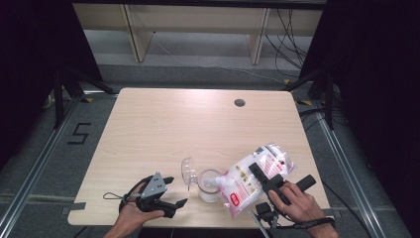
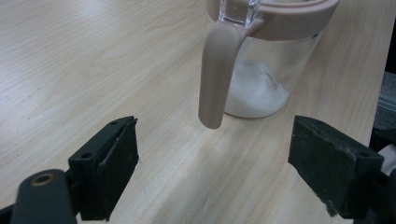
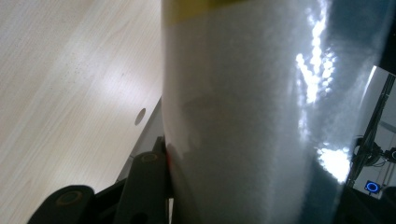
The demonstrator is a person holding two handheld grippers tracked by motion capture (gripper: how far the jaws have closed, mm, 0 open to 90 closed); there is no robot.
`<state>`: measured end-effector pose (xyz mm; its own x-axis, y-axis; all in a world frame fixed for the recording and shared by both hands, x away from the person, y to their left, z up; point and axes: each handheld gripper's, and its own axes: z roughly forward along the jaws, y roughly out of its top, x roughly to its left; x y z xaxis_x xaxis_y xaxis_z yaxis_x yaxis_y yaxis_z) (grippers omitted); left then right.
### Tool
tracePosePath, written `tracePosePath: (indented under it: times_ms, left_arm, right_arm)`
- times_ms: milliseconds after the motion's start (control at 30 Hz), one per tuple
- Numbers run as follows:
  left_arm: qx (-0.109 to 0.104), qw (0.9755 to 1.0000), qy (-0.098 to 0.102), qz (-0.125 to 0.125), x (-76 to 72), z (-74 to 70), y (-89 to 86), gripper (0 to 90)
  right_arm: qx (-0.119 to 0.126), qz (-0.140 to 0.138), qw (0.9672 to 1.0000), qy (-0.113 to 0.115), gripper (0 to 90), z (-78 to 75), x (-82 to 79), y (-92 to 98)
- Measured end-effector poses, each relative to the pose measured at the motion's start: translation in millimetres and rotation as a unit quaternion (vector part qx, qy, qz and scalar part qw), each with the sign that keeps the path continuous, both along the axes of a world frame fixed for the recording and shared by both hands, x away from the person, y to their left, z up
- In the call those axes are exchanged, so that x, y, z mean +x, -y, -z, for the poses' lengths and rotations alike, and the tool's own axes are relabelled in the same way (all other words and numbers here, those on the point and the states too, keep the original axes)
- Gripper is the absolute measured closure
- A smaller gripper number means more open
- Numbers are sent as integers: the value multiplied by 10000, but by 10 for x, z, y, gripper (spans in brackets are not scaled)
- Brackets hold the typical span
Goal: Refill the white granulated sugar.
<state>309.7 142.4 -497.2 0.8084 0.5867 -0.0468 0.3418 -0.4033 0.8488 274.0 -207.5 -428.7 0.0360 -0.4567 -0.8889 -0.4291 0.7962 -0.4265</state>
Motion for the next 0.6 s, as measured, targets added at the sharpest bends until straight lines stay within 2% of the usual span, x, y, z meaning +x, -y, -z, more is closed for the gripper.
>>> tracePosePath:
  times_ms: [167,400,500,533,600]
  left_arm:
    - [-10,10000,18,7,2,0,1,154]
    - [-28,10000,2,-12,1,4,4,154]
    - [118,9999,24,20,9,0,-7,154]
    - [-1,10000,-12,13,-1,3,4,154]
    - [-19,10000,-5,-4,0,4,5,154]
  right_arm:
    - [157,31,9999,-46,637,13,-10,6]
    - [146,24,9999,-47,638,11,-11,3]
    - [140,39,9999,-62,639,7,-14,7]
    - [164,30,9999,-35,639,7,-14,7]
    - [159,26,9999,-27,639,5,-14,8]
